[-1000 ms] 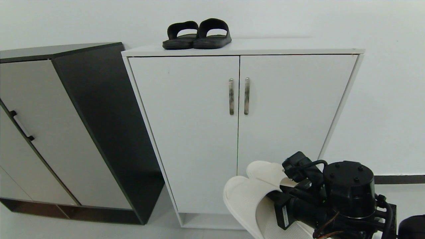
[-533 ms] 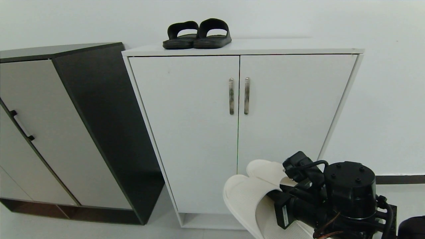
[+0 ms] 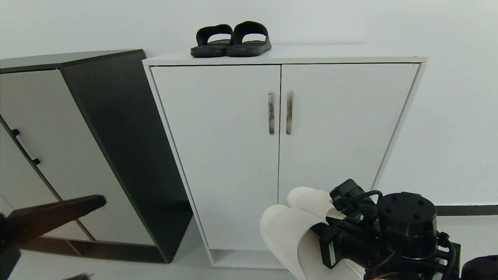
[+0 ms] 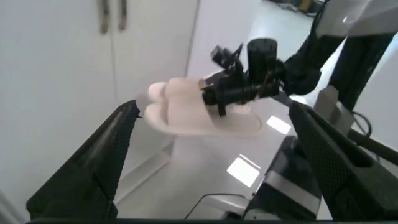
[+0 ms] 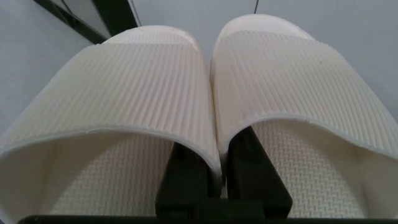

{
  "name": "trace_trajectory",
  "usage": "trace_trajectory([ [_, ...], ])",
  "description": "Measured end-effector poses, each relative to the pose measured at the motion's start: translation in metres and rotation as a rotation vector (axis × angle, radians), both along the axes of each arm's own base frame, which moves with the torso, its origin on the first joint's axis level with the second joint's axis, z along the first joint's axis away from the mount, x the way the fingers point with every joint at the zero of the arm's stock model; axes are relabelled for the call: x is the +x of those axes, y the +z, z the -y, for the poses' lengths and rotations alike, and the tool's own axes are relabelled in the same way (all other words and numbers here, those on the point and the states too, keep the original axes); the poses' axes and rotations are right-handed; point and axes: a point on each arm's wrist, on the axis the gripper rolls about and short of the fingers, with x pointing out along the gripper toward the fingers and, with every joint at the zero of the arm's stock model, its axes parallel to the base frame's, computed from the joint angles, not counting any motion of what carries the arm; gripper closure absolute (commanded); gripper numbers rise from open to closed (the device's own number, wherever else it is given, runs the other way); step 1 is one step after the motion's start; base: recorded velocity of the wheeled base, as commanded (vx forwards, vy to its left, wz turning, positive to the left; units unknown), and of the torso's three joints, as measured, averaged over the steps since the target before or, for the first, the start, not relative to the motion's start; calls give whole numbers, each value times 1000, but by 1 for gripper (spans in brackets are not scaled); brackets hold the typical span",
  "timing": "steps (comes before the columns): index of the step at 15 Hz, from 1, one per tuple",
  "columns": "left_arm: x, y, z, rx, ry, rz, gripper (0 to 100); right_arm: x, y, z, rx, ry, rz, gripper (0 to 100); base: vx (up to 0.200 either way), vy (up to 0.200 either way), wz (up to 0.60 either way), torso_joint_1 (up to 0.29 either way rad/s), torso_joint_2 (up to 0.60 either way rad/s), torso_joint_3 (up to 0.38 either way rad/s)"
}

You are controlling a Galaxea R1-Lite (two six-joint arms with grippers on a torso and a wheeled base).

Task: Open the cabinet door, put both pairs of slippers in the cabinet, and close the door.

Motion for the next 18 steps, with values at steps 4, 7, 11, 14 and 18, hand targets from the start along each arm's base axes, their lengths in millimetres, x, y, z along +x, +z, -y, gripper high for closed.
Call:
trace_trajectory([
  [4,59,20,50,-41,36,39,0,0,-1,0,-4,2,-3,100,0,0,0,0,0,0],
  [7,91,24,101,-49,25,31,0,0,-2,0,-6,0,-4,100,0,0,0,0,0,0],
  [11,121,33,140,-32,-30,7,0,-2,-2,0,1,4,5,100,0,0,0,0,0,0],
  [14,138,38,161,-5,-77,-20,0,-2,-3,0,-2,8,2,100,0,0,0,0,0,0],
  [18,160,36,182,-3,-191,-31,0,-3,-6,-2,-11,14,-5,100,0,0,0,0,0,0],
])
